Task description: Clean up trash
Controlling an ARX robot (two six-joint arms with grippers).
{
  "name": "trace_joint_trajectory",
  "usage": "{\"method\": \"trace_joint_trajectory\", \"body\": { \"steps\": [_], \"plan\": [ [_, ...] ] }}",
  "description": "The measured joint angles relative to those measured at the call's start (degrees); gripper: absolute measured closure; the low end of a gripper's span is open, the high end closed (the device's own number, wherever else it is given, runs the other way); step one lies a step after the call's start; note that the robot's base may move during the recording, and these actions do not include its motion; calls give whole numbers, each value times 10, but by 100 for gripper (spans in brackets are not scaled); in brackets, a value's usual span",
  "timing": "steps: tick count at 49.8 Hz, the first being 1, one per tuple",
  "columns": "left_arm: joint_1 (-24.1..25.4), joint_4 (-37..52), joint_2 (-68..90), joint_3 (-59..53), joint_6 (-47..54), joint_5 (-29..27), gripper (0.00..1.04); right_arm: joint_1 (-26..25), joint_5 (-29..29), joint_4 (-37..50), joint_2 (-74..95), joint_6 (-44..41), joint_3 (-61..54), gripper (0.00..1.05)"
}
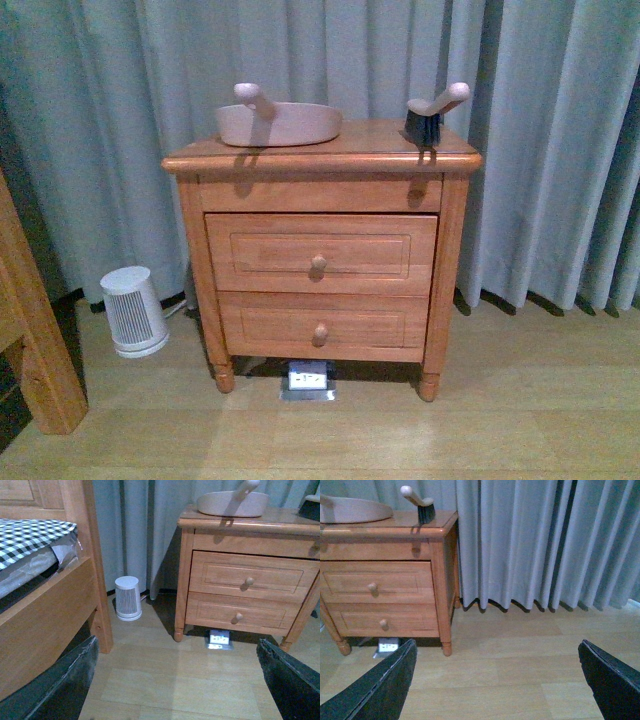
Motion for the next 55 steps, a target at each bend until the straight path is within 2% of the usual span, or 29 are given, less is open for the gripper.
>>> {"method": "trace_joint_trajectory", "body": {
  "steps": [55],
  "plan": [
    [0,0,0,0,0,0,8,0,0,0,0,0,0,7]
  ]
}}
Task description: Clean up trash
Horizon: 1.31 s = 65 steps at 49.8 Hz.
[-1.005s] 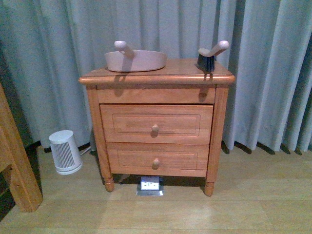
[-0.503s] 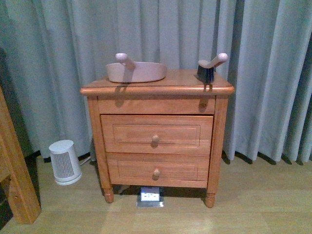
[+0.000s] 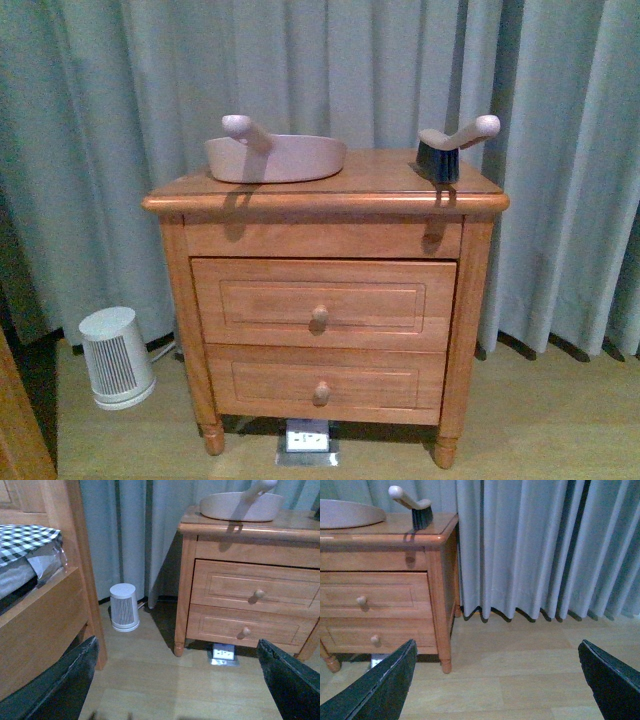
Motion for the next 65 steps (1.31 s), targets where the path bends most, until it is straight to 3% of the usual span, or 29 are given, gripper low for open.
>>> {"method": "trace_joint_trajectory", "body": {
  "steps": [21,25,28,48,54,65],
  "plan": [
    [4,14,27,6,-31,-12,8,-1,0,0,0,0,0,7],
    [27,79,231,109,-95,-16,8,-1,0,0,0,0,0,7],
    [19,70,329,190,-92,-26,8,-1,0,0,0,0,0,7],
    [-112,-177,846,767,-71,-148,8,-1,0,0,0,0,0,7],
    [-137,-202,938,836,-71,-182,8,-1,0,0,0,0,0,7],
    [-161,-200,994,839,-66,-176,8,-1,0,0,0,0,0,7]
  ]
}}
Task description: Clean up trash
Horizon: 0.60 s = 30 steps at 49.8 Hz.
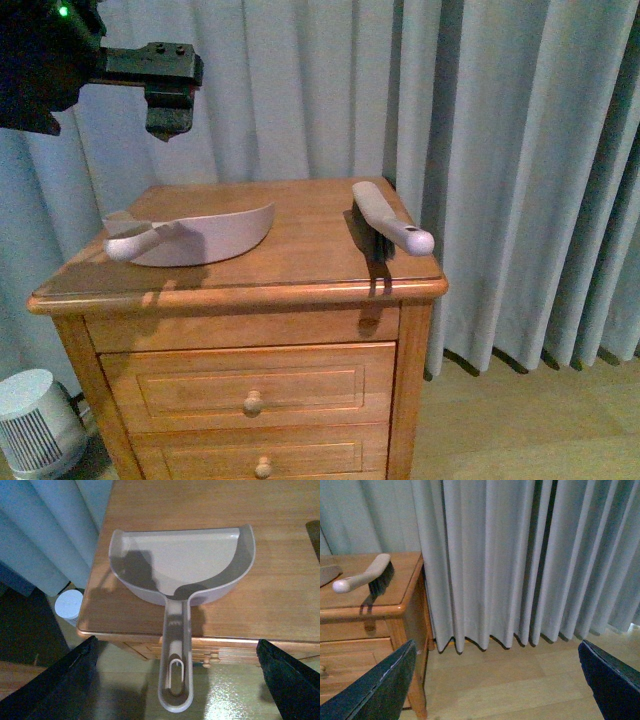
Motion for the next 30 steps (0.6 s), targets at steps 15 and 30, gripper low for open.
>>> {"method": "trace_joint_trajectory", "body": {
  "steps": [15,30],
  "plan": [
    [13,29,65,-7,12,11,8,0,0,0,0,0,0,7],
    [20,56,130,-7,20,18,8,0,0,0,0,0,0,7]
  ]
}}
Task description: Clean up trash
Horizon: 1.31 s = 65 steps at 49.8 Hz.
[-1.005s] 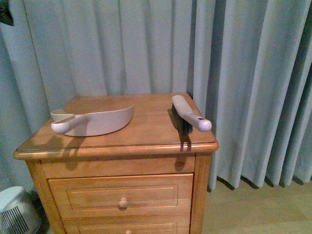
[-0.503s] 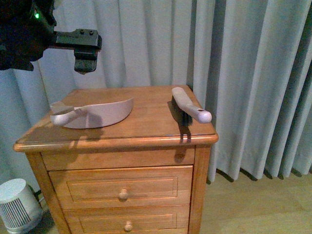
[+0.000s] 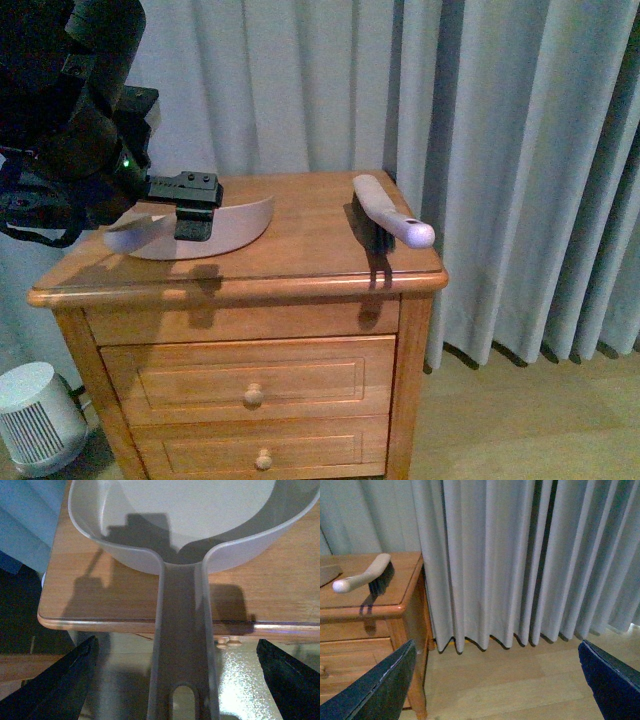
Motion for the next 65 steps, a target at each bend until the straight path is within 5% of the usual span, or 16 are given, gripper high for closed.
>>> {"method": "trace_joint_trajectory", "body": {
  "steps": [10,32,42,52,65],
  "plan": [
    [5,7,23,1,6,5,9,0,0,0,0,0,0,7],
    [9,16,29,2,15,9,75,0,0,0,0,0,0,7],
    [10,65,-3,-28,23,6,77,0,0,0,0,0,0,7],
    [5,223,-103,-122,71,-15,77,0,0,0,0,0,0,7],
    [1,460,-417,-412,133,49,77,0,0,0,0,0,0,7]
  ]
}}
